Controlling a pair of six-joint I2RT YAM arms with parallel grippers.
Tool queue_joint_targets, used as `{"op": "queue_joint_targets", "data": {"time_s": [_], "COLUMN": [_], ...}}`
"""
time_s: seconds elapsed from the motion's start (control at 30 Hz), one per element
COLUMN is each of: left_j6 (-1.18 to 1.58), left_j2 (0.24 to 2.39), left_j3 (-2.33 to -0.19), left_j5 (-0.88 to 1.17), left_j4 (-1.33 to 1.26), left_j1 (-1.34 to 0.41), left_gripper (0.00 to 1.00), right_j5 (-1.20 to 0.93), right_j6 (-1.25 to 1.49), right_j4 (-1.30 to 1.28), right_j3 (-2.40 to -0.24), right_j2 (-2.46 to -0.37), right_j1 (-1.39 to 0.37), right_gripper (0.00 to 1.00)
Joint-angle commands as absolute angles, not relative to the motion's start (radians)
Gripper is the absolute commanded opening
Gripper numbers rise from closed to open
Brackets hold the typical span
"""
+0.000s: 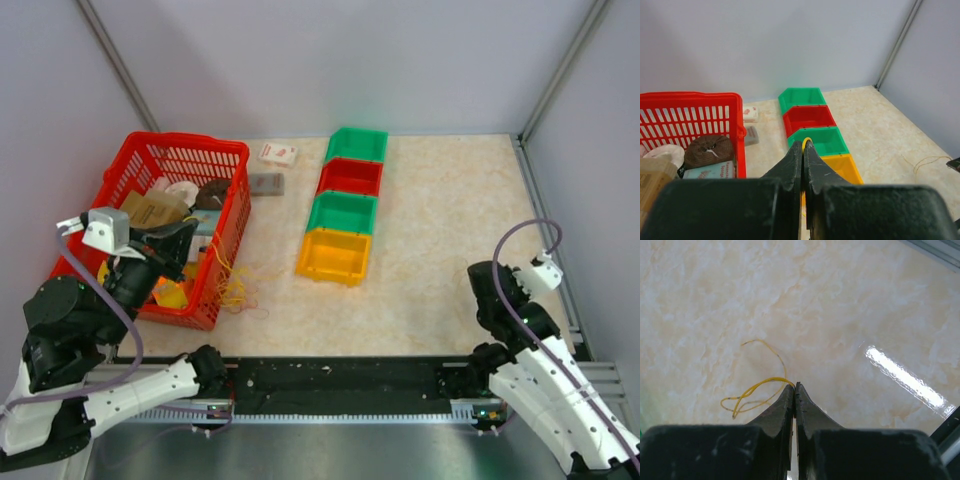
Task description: Untangle the cables
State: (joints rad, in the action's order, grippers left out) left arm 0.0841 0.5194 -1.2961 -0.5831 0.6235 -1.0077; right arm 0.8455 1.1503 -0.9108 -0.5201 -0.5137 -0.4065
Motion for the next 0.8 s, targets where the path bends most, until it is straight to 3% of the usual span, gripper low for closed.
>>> {"op": "queue_joint_targets", "data": {"time_s": [0.0,0.13,0.37,0.6,0.77], "left_j6": [0.089,0.159,0.256,0.325,0.382], "left_j2": [0.489,0.529,0.546,0.525,0.473], "left_j3": [-1.327,-1.27,-1.031,-0.878,-0.821], "left_j5": [-0.554,-0.441,-0.342,-0.339,-0.317], "left_j4": [0.606,0.601,0.462,0.446,0.471], "left_j1": [-1.003,-1.005,-1.005,-1.005,-1.005], "left_gripper": [0.0,0.0,0.0,0.0,0.0], "right_j5": [0.761,0.458,-0.055,-0.14,-0.207], "right_j6": [0.878,0.559,0.448,0.465,0.442], "right_j4": [-0.746,-0.62,-0.535,-0.296,-0.092], "right_j3": [-0.639,-0.728,-0.868,-0.979,-0.976], "right_j2": [-0.557,-0.528,-0.574,-0.737,-0.89], "right_j1": [-0.38,-0.382,-0.4,-0.644,-0.666], "right_gripper": [0.0,0.0,0.0,0.0,0.0]}}
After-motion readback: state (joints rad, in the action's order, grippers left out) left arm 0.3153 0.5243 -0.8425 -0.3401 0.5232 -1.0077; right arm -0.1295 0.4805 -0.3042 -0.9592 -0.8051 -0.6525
